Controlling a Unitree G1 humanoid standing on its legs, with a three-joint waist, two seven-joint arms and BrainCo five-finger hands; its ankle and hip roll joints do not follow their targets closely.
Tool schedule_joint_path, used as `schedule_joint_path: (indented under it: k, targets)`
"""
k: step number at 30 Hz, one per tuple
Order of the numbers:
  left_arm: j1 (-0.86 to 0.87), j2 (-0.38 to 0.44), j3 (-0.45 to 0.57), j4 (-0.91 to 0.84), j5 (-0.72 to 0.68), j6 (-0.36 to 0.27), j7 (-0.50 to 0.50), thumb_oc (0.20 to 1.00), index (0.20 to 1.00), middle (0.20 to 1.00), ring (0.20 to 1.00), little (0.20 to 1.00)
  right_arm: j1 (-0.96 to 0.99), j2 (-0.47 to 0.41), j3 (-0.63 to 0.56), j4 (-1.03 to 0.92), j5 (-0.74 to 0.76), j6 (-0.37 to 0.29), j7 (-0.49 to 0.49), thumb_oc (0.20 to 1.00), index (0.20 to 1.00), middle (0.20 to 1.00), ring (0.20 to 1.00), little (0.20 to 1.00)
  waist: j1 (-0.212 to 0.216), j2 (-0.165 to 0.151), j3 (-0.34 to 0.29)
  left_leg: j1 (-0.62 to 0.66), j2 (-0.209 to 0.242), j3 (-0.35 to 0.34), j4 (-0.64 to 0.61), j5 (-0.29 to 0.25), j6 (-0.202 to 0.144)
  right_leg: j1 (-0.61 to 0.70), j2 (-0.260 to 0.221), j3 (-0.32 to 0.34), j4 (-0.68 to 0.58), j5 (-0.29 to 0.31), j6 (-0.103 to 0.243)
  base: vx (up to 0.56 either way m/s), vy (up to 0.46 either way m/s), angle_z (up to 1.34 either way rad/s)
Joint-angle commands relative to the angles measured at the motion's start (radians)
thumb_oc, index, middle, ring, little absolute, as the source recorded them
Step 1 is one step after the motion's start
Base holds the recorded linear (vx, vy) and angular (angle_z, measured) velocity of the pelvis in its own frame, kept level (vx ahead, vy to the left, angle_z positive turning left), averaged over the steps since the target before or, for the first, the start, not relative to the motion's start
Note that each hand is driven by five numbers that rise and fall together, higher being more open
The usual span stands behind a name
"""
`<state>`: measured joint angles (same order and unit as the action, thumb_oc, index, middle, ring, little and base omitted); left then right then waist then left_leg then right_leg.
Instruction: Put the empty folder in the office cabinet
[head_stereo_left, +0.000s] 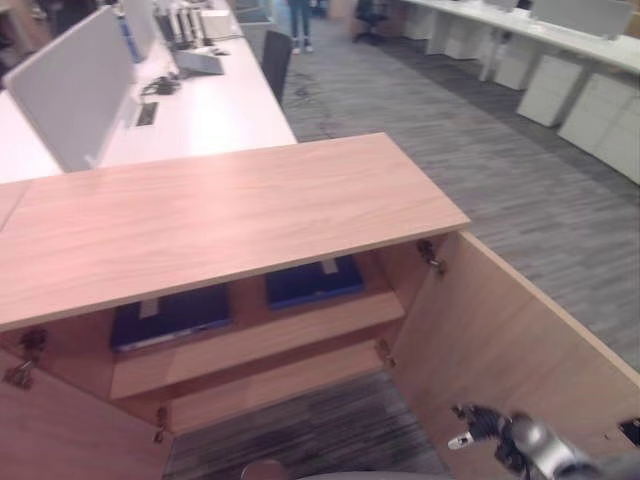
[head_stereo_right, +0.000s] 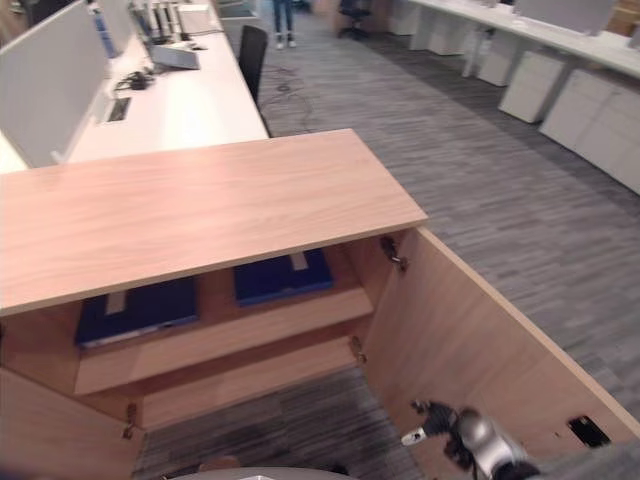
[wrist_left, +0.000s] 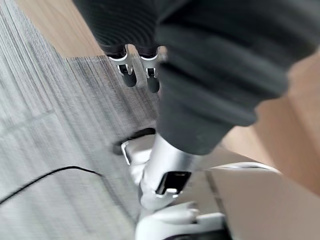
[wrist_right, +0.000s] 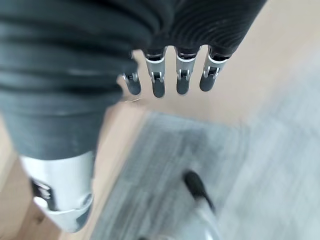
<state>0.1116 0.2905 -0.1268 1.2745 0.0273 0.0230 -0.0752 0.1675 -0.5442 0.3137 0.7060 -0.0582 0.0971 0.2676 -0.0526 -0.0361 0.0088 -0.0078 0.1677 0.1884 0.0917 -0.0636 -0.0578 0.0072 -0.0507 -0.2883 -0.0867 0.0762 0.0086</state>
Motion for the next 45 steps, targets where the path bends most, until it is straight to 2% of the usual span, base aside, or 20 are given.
schedule_joint_path:
  k: [1,5,10,16,21,22,25,28,29,31,33,34,36,38,39,40,41,43,44,45]
  targets:
    - [-0.006,-0.015,-0.005,-0.007,0.012,-0.012,-0.002,1.0,1.0,1.0,1.0,1.0,-0.102,0.062,-0.037,-0.133,0.06,-0.026,-0.077,1.0,1.0,1.0,1.0,1.0,0.034,-0.009,0.035,0.064,-0.076,0.01,-0.034,-0.053,0.007,-0.039,-0.033,0.035,0.032,-0.025,0.107,-0.05,0.202,-0.26]
    - [-0.006,-0.033,-0.003,-0.012,0.015,-0.02,0.008,1.0,1.0,1.0,1.0,1.0,0.042,0.128,-0.127,-0.231,0.093,-0.03,-0.119,1.0,1.0,1.0,1.0,1.0,0.003,0.004,0.025,0.086,-0.111,0.023,-0.1,-0.038,0.021,-0.066,-0.05,0.055,0.029,0.002,0.123,-0.07,0.156,-0.21]
    - [-0.039,-0.038,-0.03,-0.024,0.025,-0.036,0.034,1.0,1.0,1.0,1.0,1.0,0.095,0.176,-0.15,-0.183,0.087,-0.031,-0.148,1.0,1.0,1.0,1.0,1.0,-0.036,0.008,0.034,0.105,-0.149,0.041,-0.132,-0.044,0.048,-0.109,-0.075,0.091,0.048,0.042,0.147,-0.09,0.133,-0.19]
    - [-0.069,-0.046,-0.054,0.001,0.055,-0.042,0.061,1.0,1.0,1.0,1.0,1.0,0.084,0.213,-0.202,-0.099,0.102,-0.028,-0.204,1.0,1.0,1.0,1.0,1.0,-0.071,-0.007,0.05,0.106,-0.202,0.067,-0.149,-0.046,0.085,-0.176,-0.114,0.139,0.072,0.099,0.175,-0.13,0.16,-0.26]
    - [-0.055,-0.047,-0.019,0.025,0.068,-0.036,0.062,1.0,1.0,1.0,1.0,1.0,0.199,0.211,-0.309,-0.281,0.041,-0.012,-0.228,1.0,1.0,1.0,1.0,1.0,-0.109,-0.028,0.098,0.134,-0.231,0.113,-0.178,-0.043,0.107,-0.237,-0.16,0.152,0.123,0.164,0.212,-0.12,0.099,-0.28]
    - [-0.058,-0.046,-0.013,0.027,0.068,-0.035,0.064,1.0,1.0,1.0,1.0,1.0,0.211,0.215,-0.321,-0.319,0.036,-0.013,-0.233,1.0,1.0,1.0,1.0,1.0,-0.11,-0.028,0.111,0.134,-0.225,0.122,-0.179,-0.038,0.107,-0.244,-0.169,0.133,0.148,0.152,0.215,-0.2,0.009,-0.26]
    - [-0.088,-0.053,0.013,0.072,0.042,-0.035,0.073,1.0,1.0,1.0,1.0,1.0,0.126,0.232,-0.327,-0.09,0.081,-0.041,-0.305,1.0,1.0,1.0,1.0,1.0,-0.105,0.006,0.128,0.134,-0.186,0.14,-0.179,-0.042,0.101,-0.206,-0.236,0.051,0.239,0.06,0.196,-0.09,0.011,-0.27]
    - [-0.092,-0.047,0.039,0.108,0.048,-0.026,0.067,1.0,1.0,1.0,1.0,1.0,0.04,0.204,-0.369,0.034,0.12,-0.053,-0.343,1.0,1.0,1.0,1.0,1.0,-0.088,0.022,0.109,0.118,-0.165,0.149,-0.179,-0.033,0.099,-0.183,-0.305,0.052,0.33,0.046,0.184,-0.07,-0.043,-0.4]
    - [-0.092,-0.047,0.04,0.108,0.048,-0.026,0.067,1.0,1.0,1.0,1.0,1.0,0.039,0.204,-0.369,0.036,0.12,-0.054,-0.343,1.0,1.0,1.0,1.0,1.0,-0.088,0.022,0.108,0.117,-0.166,0.15,-0.179,-0.034,0.1,-0.185,-0.306,0.053,0.331,0.045,0.184,0.0,-0.028,-0.22]
    - [-0.071,-0.044,0.051,0.116,0.059,-0.029,0.062,1.0,1.0,1.0,1.0,1.0,0.004,0.174,-0.409,0.099,0.148,-0.062,-0.366,1.0,1.0,1.0,1.0,1.0,-0.068,0.024,0.084,0.107,-0.162,0.158,-0.179,-0.033,0.1,-0.163,-0.356,0.04,0.331,0.071,0.197,0.02,-0.085,-0.16]
    - [-0.062,-0.032,0.051,0.124,0.07,-0.034,0.062,1.0,1.0,1.0,1.0,1.0,-0.021,0.136,-0.444,0.161,0.162,-0.057,-0.381,1.0,1.0,1.0,1.0,1.0,-0.053,0.007,0.054,0.099,-0.168,0.161,-0.179,-0.035,0.094,-0.108,-0.359,0.021,0.273,0.082,0.209,0.06,-0.193,-0.11]
    - [-0.06,-0.018,0.067,0.13,0.068,-0.033,0.061,1.0,1.0,1.0,1.0,1.0,-0.03,0.094,-0.467,0.179,0.156,-0.053,-0.392,1.0,1.0,1.0,1.0,1.0,-0.037,-0.018,0.033,0.096,-0.165,0.175,-0.179,-0.029,0.083,-0.063,-0.326,0.0,0.183,0.07,0.224,0.09,-0.305,-0.04]
    - [-0.072,0.03,0.038,0.134,0.073,-0.051,0.062,1.0,1.0,1.0,1.0,1.0,-0.115,-0.053,-0.534,0.578,0.227,-0.072,-0.365,1.0,1.0,1.0,1.0,1.0,0.001,-0.034,0.016,0.099,-0.146,0.175,-0.177,-0.016,0.06,-0.024,-0.282,-0.022,0.101,0.052,0.237,0.1,-0.261,-0.36]
    - [-0.067,0.039,0.022,0.13,0.049,-0.042,0.057,1.0,1.0,1.0,1.0,1.0,-0.163,-0.082,-0.53,0.646,0.272,-0.076,-0.351,1.0,1.0,1.0,1.0,1.0,0.015,-0.038,0.009,0.111,-0.132,0.176,-0.178,-0.015,0.051,-0.013,-0.262,-0.013,0.079,0.049,0.236,0.07,-0.129,-0.36]
    - [-0.067,0.038,0.023,0.129,0.048,-0.041,0.057,1.0,1.0,1.0,1.0,1.0,-0.169,-0.085,-0.526,0.654,0.275,-0.08,-0.349,1.0,1.0,1.0,1.0,1.0,0.016,-0.037,0.011,0.113,-0.13,0.177,-0.178,-0.015,0.05,-0.011,-0.26,-0.012,0.077,0.05,0.235,0.03,-0.329,-0.11]
    - [-0.043,0.047,0.034,0.125,0.043,-0.054,0.049,1.0,1.0,1.0,1.0,1.0,-0.227,-0.257,-0.516,0.635,0.262,-0.069,-0.321,1.0,1.0,1.0,1.0,1.0,0.018,-0.058,0.008,0.113,-0.096,0.198,-0.176,0.019,0.031,-0.01,-0.22,-0.004,0.038,0.056,0.213,-0.01,-0.246,-0.12]
    - [-0.043,0.045,0.035,0.125,0.044,-0.054,0.049,1.0,1.0,1.0,1.0,1.0,-0.227,-0.258,-0.516,0.635,0.262,-0.069,-0.321,1.0,1.0,1.0,1.0,1.0,0.018,-0.056,0.009,0.114,-0.095,0.198,-0.176,0.019,0.031,-0.009,-0.219,-0.004,0.037,0.056,0.213,0.01,-0.378,-0.24]
    - [-0.051,0.037,0.026,0.127,0.03,-0.056,0.047,1.0,1.0,1.0,1.0,1.0,-0.278,-0.375,-0.511,0.575,0.247,-0.08,-0.32,1.0,1.0,1.0,1.0,1.0,0.01,-0.064,0.001,0.116,-0.06,0.197,-0.174,0.032,0.01,-0.003,-0.179,0.001,0.016,0.043,0.2,0.04,-0.216,-0.27]
    - [-0.047,0.036,0.026,0.12,0.023,-0.052,0.052,1.0,1.0,1.0,1.0,1.0,-0.305,-0.49,-0.514,0.515,0.248,-0.087,-0.312,1.0,1.0,1.0,1.0,1.0,0.006,-0.068,-0.002,0.115,-0.049,0.197,-0.172,0.039,0.001,-0.002,-0.167,0.005,0.012,0.038,0.196,0.02,-0.139,-0.19]
    - [-0.047,0.025,0.032,0.113,0.024,-0.057,0.051,1.0,1.0,1.0,1.0,1.0,-0.252,-0.428,-0.527,0.456,0.218,-0.108,-0.355,1.0,1.0,1.0,1.0,1.0,-0.004,-0.058,0.002,0.115,-0.041,0.199,-0.17,0.039,0.001,-0.003,-0.158,0.009,0.012,0.033,0.191,0.01,-0.125,-0.16]
